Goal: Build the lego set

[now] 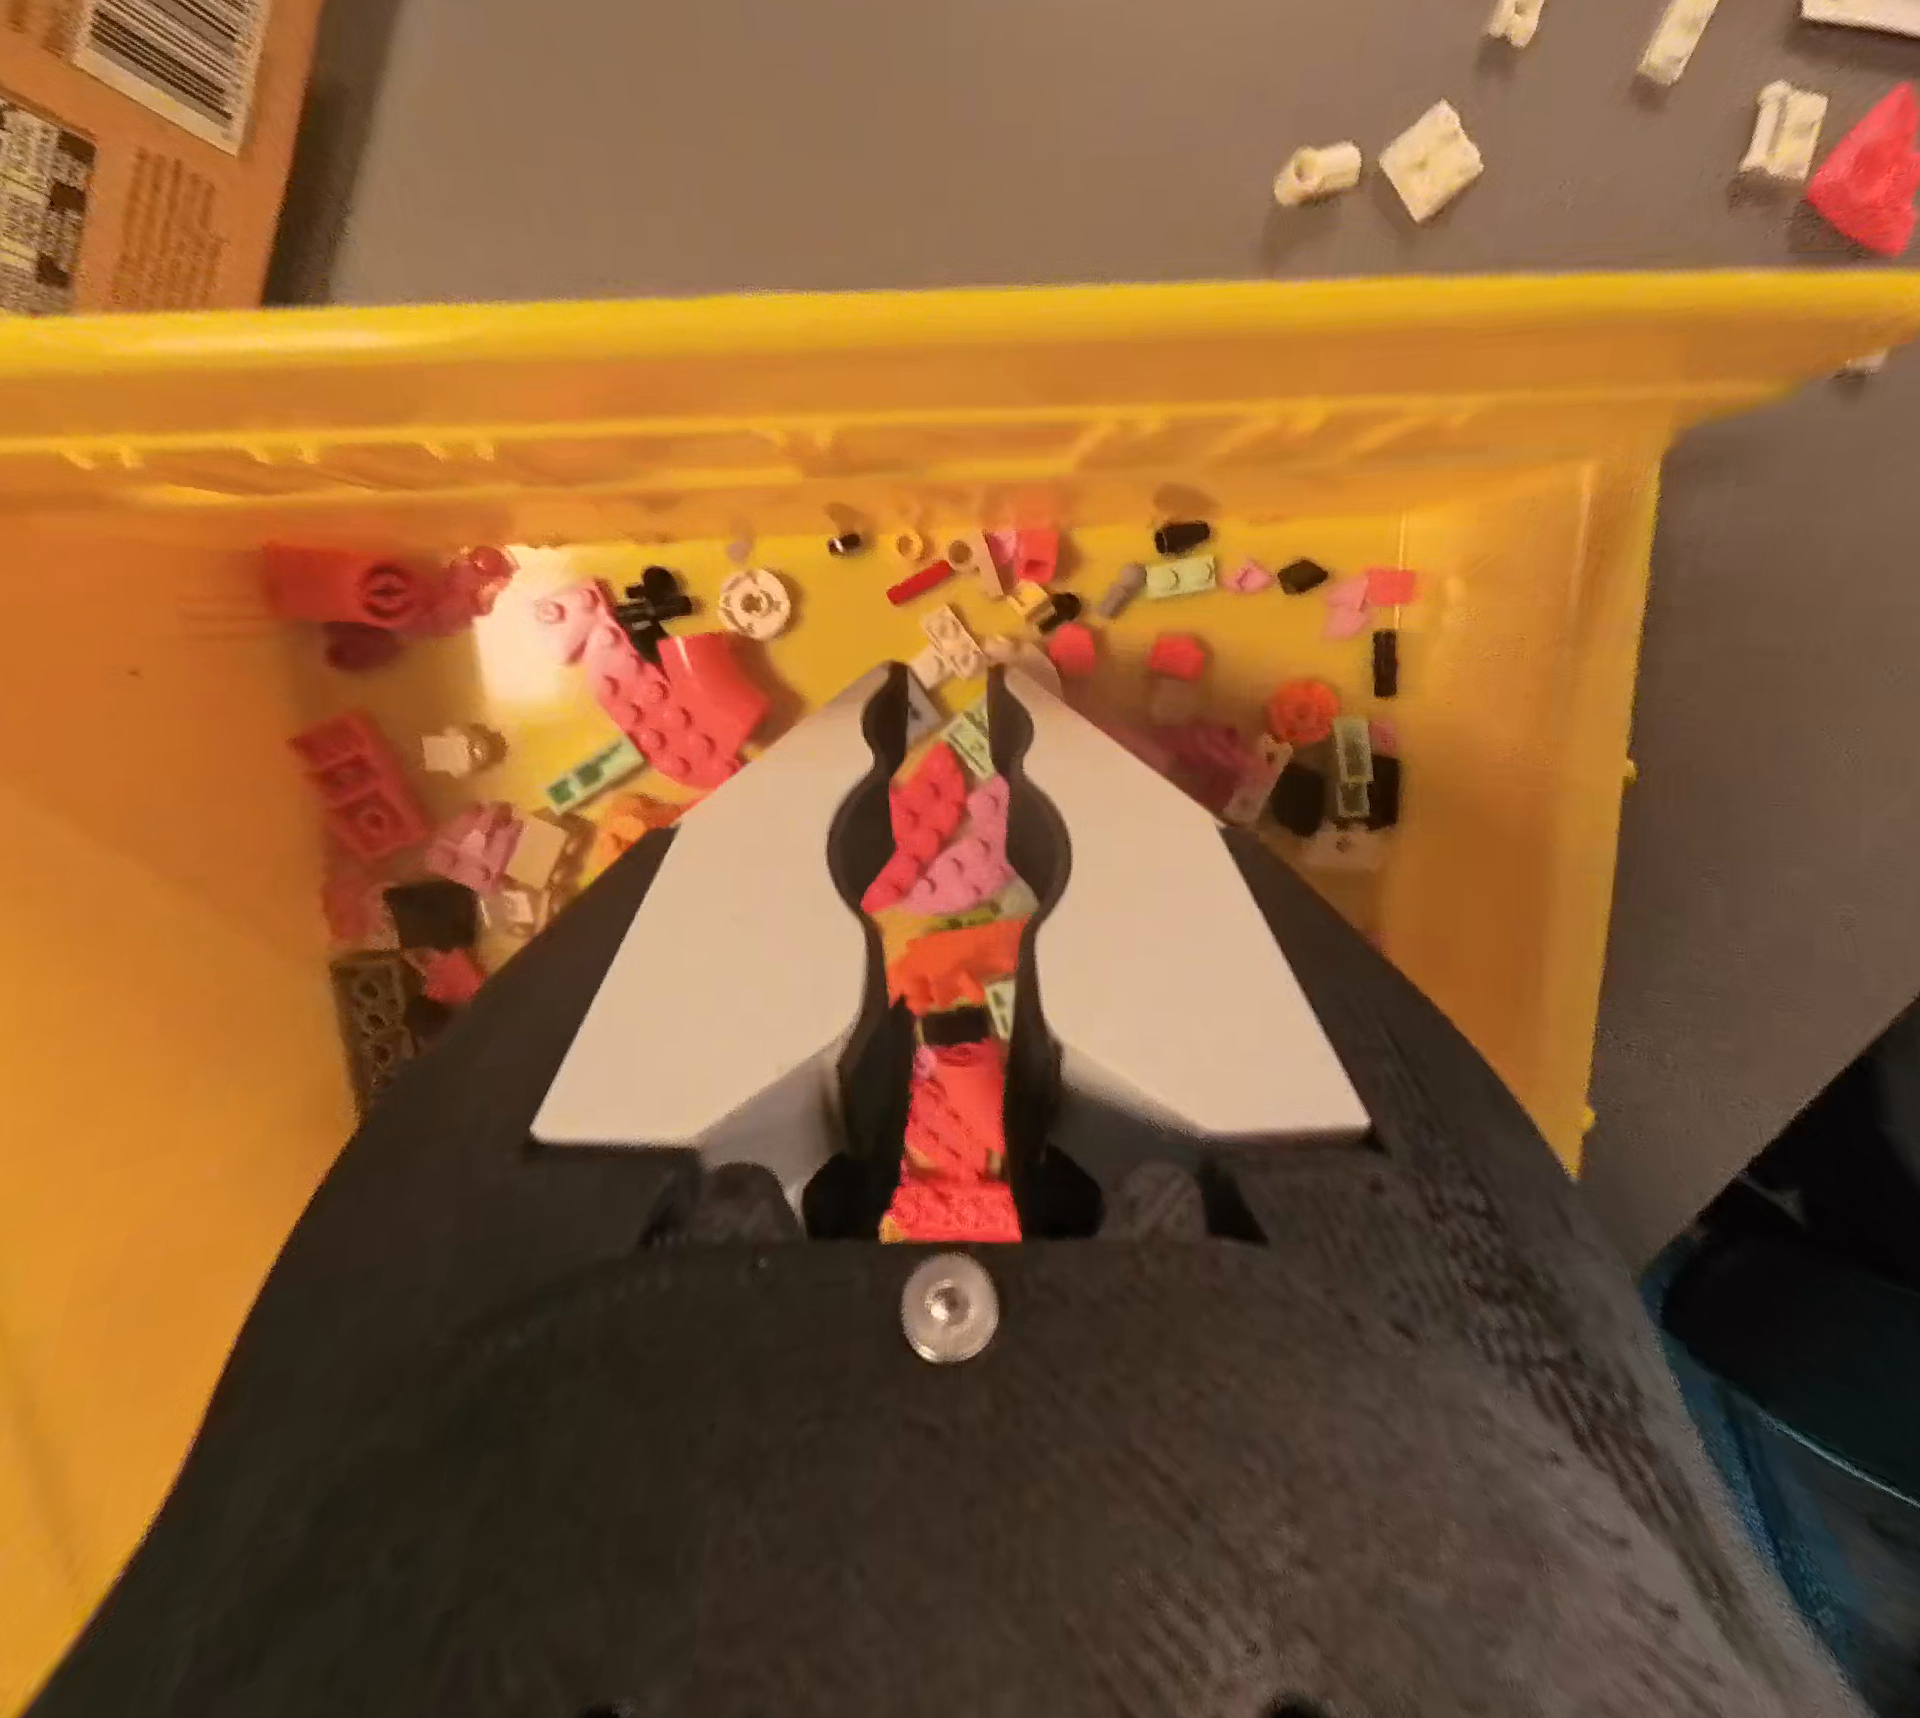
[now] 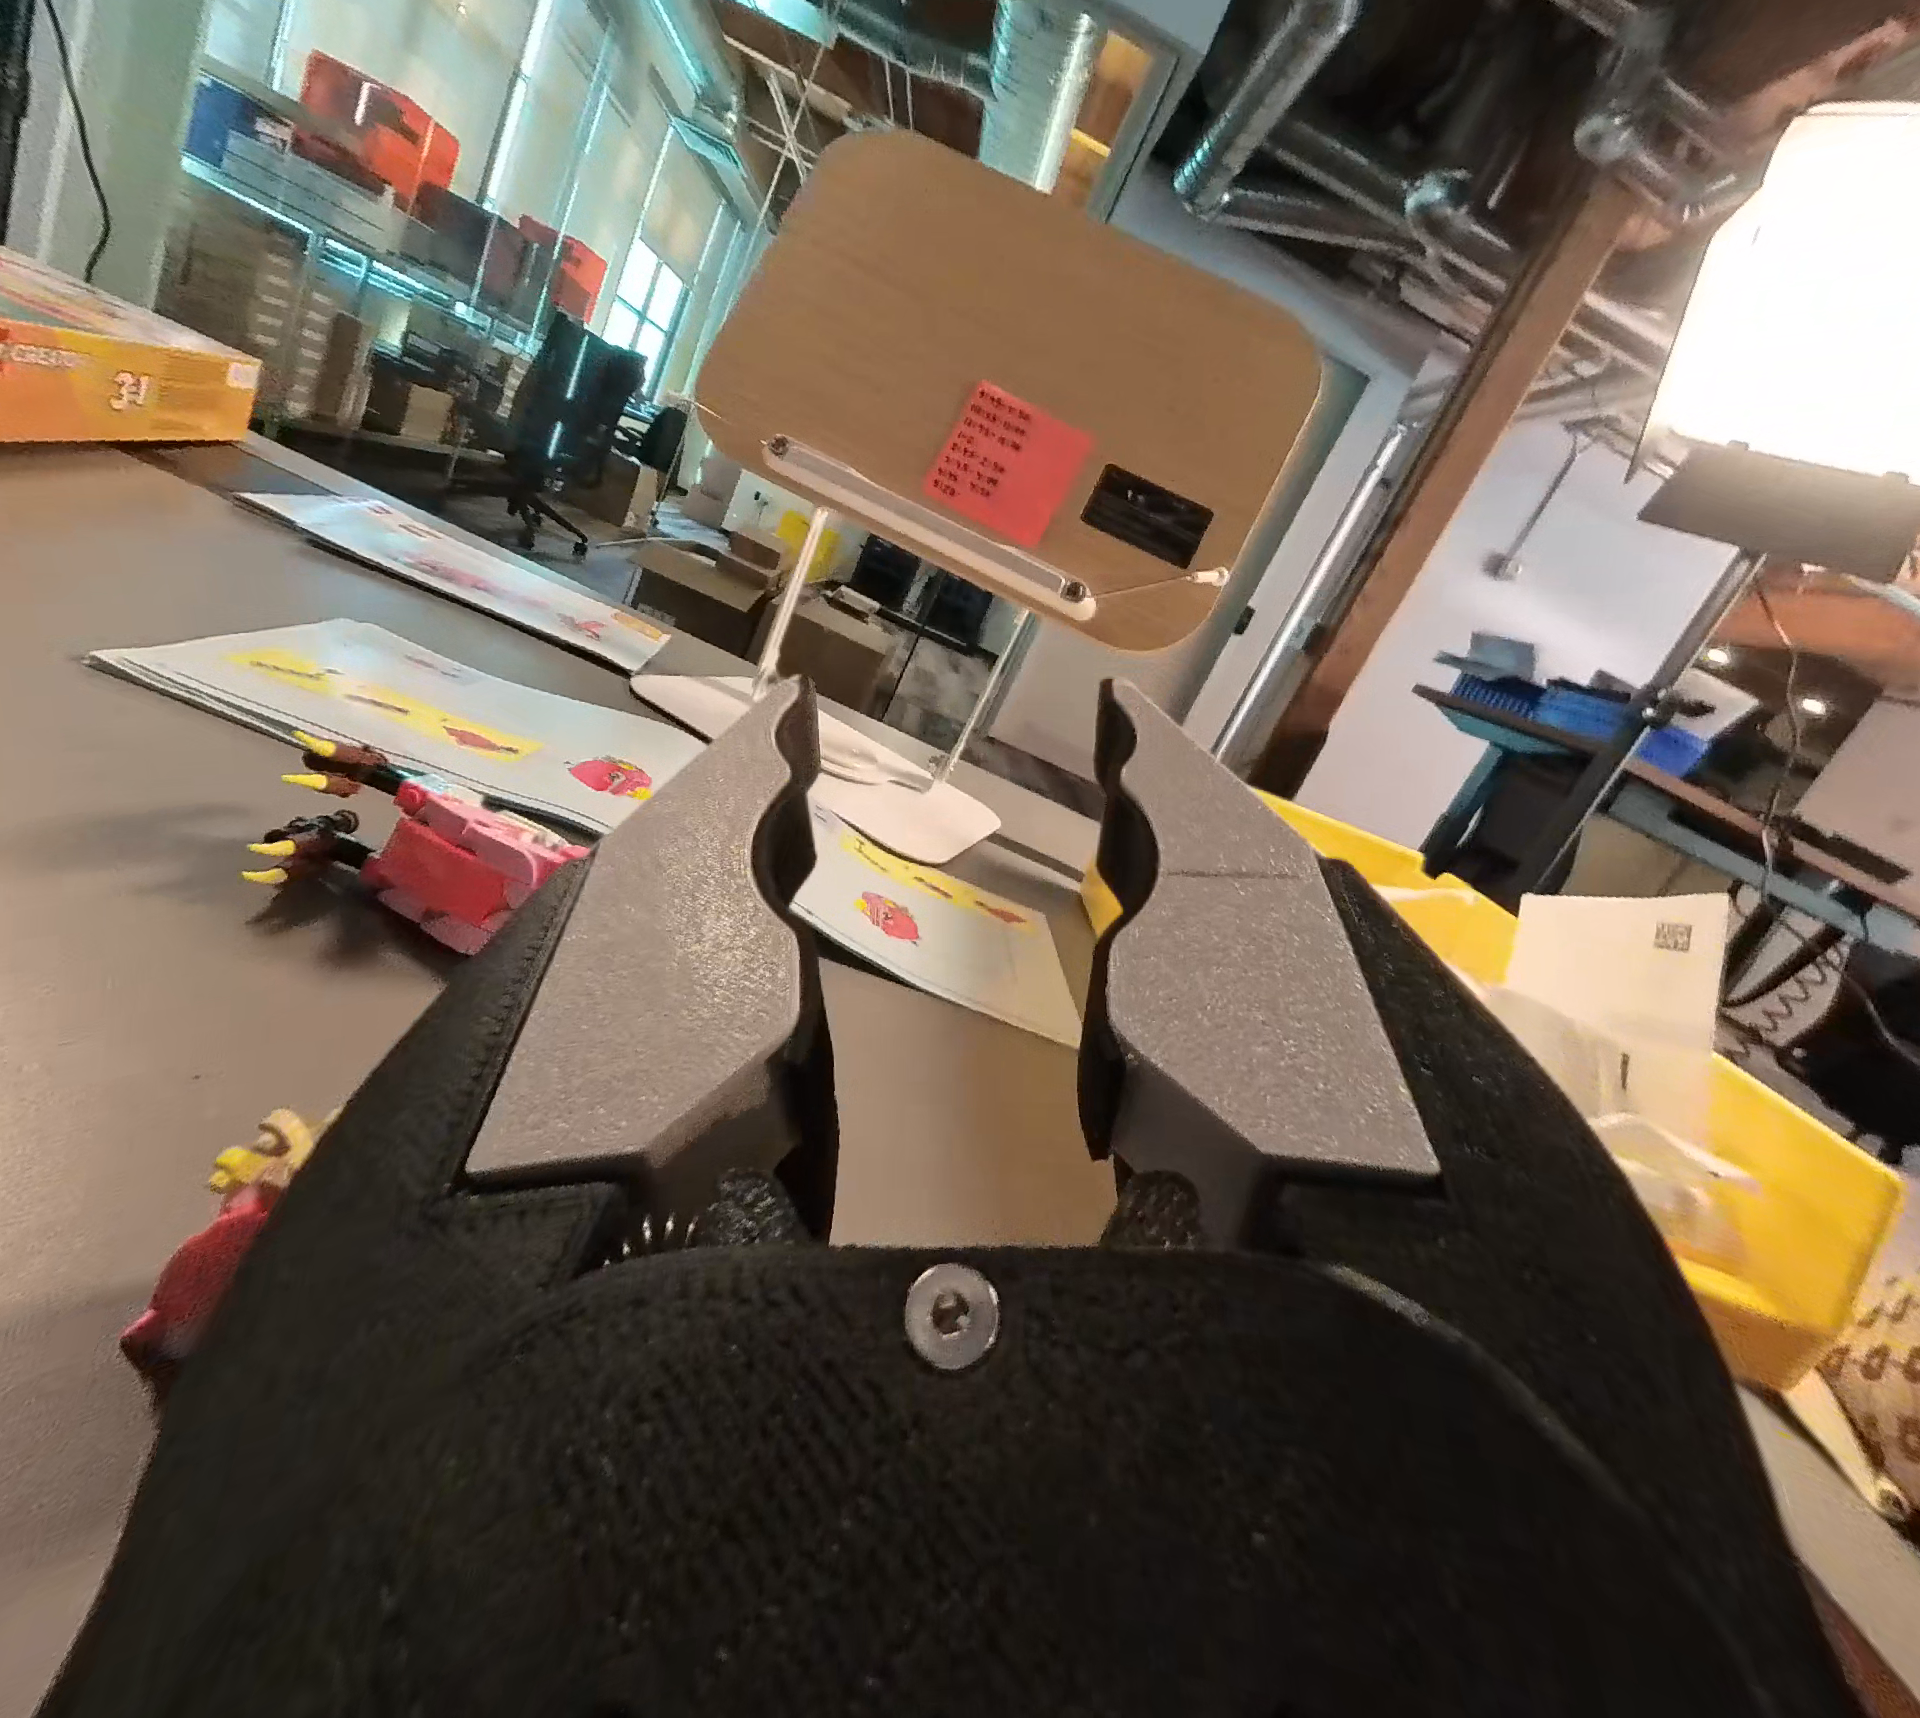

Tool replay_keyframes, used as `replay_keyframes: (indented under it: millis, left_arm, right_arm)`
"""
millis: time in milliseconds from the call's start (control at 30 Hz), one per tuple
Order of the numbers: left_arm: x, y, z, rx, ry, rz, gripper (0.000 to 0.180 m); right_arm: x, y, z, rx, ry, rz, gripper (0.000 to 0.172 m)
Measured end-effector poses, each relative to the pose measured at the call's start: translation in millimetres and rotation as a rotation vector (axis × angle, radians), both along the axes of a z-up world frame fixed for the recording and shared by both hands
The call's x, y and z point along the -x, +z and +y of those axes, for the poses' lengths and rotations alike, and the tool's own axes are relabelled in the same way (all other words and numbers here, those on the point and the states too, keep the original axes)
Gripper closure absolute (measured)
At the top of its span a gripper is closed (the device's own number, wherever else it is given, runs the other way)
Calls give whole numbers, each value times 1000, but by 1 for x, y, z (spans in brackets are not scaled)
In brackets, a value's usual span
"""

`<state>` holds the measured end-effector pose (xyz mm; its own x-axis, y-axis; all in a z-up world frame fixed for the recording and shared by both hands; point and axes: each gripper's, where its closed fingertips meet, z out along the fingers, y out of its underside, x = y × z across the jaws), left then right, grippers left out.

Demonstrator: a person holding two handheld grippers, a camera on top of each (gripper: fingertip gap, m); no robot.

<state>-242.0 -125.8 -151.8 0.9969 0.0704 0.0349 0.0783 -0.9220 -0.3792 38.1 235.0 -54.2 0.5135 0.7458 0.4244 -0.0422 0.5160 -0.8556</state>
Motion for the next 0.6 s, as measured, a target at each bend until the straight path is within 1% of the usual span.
replay_keyframes:
  millis: [100,200,267,333,433,600]
  left_arm:
    - [14,-3,13,-36,23,31,161]
    - [23,-12,21,-36,34,49,157]
    - [28,-19,22,-24,37,59,157]
    - [27,-24,23,-20,38,34,159]
    - [27,-26,23,-28,41,26,164]
    - [25,-33,23,-4,25,27,166]
  right_arm:
    - [1,-3,3,23,2,-8,121]
    - [2,-6,5,35,-3,-17,124]
    - [3,-7,5,41,1,-21,126]
    - [4,-9,5,46,7,-29,128]
    - [6,-11,4,55,19,-40,130]
    - [7,-11,3,63,29,-43,131]
